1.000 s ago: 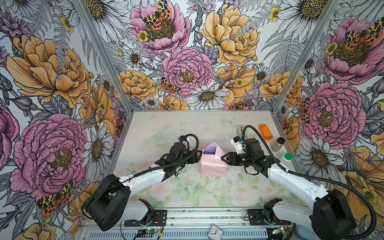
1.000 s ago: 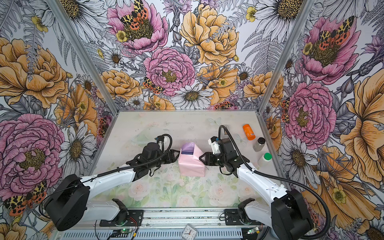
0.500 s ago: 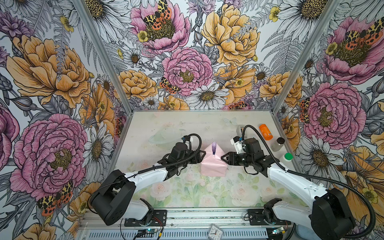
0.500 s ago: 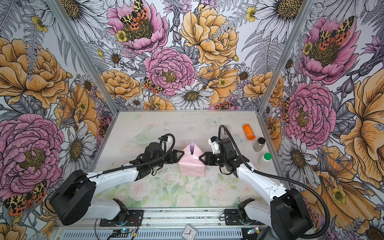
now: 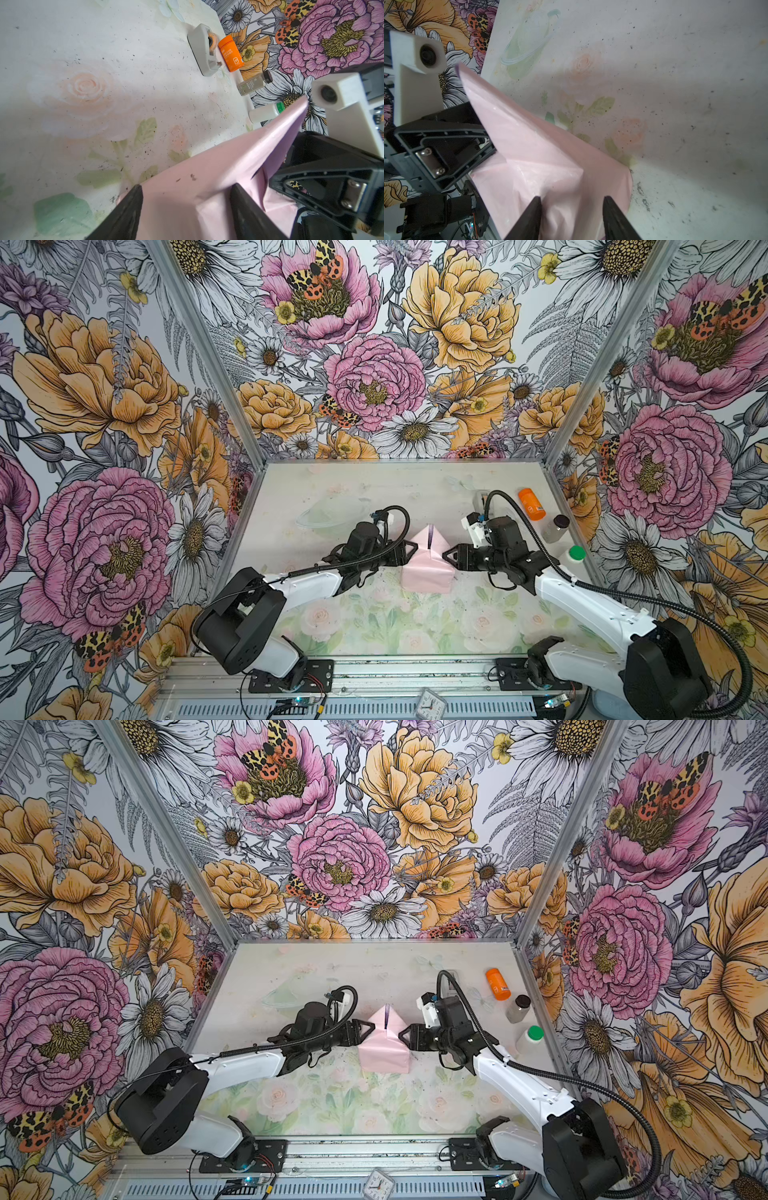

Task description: Wrap the gift box in paper

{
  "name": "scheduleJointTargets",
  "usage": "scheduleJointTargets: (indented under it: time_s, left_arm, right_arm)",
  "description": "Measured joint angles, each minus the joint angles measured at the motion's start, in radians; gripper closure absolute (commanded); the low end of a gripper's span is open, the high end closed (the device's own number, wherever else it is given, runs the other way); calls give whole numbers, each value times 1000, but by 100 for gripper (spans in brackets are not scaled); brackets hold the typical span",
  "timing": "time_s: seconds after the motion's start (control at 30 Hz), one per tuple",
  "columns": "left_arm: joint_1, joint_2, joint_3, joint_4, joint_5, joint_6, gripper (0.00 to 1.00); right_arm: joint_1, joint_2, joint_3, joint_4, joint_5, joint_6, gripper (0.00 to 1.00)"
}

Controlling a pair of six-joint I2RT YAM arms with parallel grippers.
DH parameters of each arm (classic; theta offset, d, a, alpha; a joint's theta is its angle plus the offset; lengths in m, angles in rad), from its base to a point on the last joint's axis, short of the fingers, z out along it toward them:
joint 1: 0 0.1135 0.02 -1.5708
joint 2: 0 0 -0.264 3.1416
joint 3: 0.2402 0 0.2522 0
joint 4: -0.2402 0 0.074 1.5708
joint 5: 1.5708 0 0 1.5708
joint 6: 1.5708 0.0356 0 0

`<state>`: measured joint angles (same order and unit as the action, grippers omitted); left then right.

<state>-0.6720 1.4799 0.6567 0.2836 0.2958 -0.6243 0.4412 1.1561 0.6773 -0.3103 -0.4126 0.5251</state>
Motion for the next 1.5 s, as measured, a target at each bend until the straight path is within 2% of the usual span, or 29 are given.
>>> scheduleJointTargets:
  time_s: [0.17,0.33,0.6,0.73,0.87,1.23,1.5]
  left_arm:
    - [0,10,2,11,12,6,33]
    - [-4,11,2,14,13,8,33]
    - [7,38,2,64,61,43,37]
    - [10,47,2,81,75,54,37]
    - [9,48,2,85,77,57,38]
    - [8,48,-10,104,79,60,37]
    - [30,48,-2,93,121,121,38]
  right_arm:
    - [46,6,41,-39,91,-72,51]
    - [74,62,85,-45,121,-109,49]
    - [78,79,96,-24,133,-145,47]
    - [86,84,96,6,146,-172,41]
    - [91,92,96,51,148,-202,39]
    - [98,126,67,186,134,-240,38]
    - [103,133,26,236,123,-258,38]
